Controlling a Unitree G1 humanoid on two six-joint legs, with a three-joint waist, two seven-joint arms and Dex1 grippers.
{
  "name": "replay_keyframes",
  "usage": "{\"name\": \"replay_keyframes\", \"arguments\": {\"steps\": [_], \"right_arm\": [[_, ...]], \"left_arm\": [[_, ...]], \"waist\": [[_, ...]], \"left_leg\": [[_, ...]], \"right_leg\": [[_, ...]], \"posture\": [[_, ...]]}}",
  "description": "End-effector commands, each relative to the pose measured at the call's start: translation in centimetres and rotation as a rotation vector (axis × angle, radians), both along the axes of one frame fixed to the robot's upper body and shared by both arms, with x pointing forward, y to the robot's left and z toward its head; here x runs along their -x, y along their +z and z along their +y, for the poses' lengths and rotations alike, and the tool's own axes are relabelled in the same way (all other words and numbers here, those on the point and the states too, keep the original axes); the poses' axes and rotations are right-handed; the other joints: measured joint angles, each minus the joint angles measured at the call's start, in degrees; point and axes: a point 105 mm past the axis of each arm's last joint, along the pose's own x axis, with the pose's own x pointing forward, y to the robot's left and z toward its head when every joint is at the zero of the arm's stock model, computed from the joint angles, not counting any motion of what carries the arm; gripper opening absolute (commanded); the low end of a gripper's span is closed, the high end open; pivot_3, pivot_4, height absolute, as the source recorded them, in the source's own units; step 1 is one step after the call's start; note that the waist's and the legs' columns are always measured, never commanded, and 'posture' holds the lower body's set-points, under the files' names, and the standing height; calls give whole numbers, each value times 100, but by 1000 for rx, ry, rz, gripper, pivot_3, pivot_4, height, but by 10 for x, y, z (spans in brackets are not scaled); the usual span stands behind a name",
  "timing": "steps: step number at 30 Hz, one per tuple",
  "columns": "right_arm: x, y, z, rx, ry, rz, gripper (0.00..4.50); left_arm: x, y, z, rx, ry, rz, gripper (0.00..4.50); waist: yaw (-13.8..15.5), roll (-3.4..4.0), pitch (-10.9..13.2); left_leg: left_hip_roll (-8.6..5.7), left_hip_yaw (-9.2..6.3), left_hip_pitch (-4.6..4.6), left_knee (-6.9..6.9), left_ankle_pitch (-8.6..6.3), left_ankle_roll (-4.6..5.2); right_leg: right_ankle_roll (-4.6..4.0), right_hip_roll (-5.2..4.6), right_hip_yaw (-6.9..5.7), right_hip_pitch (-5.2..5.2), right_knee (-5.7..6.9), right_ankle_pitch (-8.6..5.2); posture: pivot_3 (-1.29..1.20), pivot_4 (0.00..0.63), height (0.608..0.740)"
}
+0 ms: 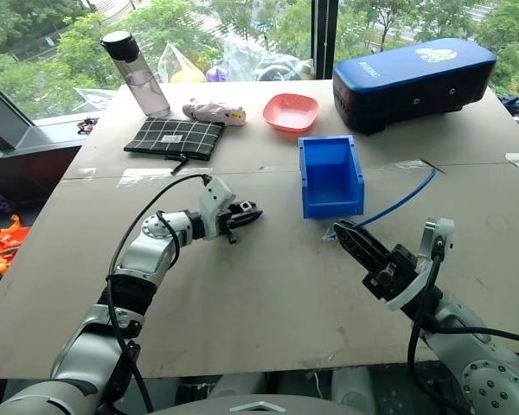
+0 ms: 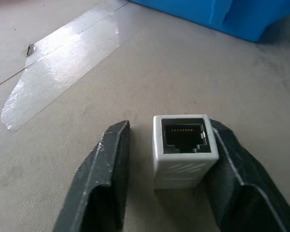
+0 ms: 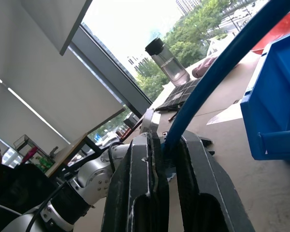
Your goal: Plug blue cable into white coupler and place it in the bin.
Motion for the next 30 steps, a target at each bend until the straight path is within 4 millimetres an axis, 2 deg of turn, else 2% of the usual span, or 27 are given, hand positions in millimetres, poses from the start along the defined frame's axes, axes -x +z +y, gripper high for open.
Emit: {"name": "replay_keyframes", "arguments": {"steps": [1,7,14,17,20,30], "right_arm": [[1,9,-1,64,-12,-78,0],[-10,11,8,273,34,-202,0],[-29,-6,25,480,200,-301,0],[-44,-17,26,542,232,-321,0],[-53,-26,29,578,284,-340,0],[-51,-41,46,643,444,-369,0]], "left_arm": [[12,21,-19,53,-158,-39,617],[49,30,-65,34,-497,-3,616],[68,6,-101,-94,-750,28,616],[66,-5,-105,-137,-769,46,616],[64,-9,-108,-139,-768,52,616],[67,-10,-106,-167,-783,60,616]], "waist": [[-6,0,0],[-11,0,0],[-15,-2,0],[-16,-3,1],[-18,-4,1],[-16,-4,0]], "left_leg": [[0,0,0,0,0,0],[-1,1,-1,3,0,0],[-4,22,-2,7,0,0],[-4,24,-2,7,1,0],[-4,24,-3,6,1,0],[-3,0,-4,9,1,0]], "right_leg": [[0,0,0,0,0,0],[0,0,-1,0,1,0],[0,1,-5,3,0,0],[0,1,-5,3,0,0],[0,1,-5,2,0,0],[0,0,-4,1,0,0]], "posture": [[0,150,740],[0,150,740],[0,150,740],[0,150,740],[0,150,740],[0,150,740]]}}
